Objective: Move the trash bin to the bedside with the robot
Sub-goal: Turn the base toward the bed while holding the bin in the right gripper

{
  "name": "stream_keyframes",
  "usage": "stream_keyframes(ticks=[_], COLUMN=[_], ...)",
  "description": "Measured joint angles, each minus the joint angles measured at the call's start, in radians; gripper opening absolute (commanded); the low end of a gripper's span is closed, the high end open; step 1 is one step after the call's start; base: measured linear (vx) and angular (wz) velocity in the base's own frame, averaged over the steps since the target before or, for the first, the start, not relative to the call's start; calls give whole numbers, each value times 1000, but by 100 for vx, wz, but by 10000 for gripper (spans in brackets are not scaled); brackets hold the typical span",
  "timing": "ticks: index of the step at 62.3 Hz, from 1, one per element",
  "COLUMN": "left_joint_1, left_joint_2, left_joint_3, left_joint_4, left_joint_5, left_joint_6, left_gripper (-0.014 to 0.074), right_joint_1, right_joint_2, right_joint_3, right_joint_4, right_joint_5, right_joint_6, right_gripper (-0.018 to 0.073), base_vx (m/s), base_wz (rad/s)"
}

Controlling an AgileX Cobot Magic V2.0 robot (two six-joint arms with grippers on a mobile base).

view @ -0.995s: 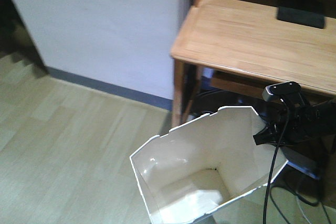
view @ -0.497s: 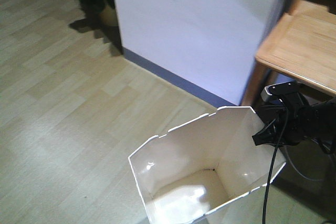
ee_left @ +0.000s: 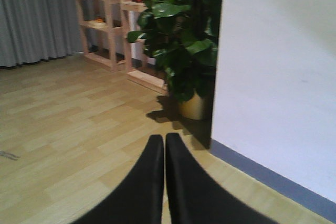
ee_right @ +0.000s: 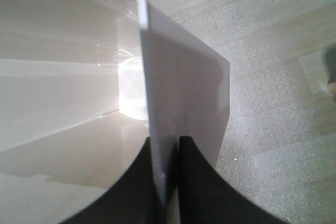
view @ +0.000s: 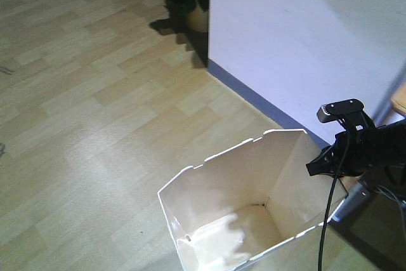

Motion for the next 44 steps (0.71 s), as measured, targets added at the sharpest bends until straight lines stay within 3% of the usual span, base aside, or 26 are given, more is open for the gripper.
stream_keyframes(ticks=[44], left_joint_1=[0], left_joint_2=[0], left_joint_3=[0], left_joint_4=[0], left_joint_5=[0], left_joint_6=[0], left_gripper=[-6], right_joint_1=[0], right_joint_2=[0], right_joint_3=[0], right_joint_4=[2], right_joint_5=[2], right_joint_6=[0], right_gripper=[-6], base_vx=[18], base_wz=[61])
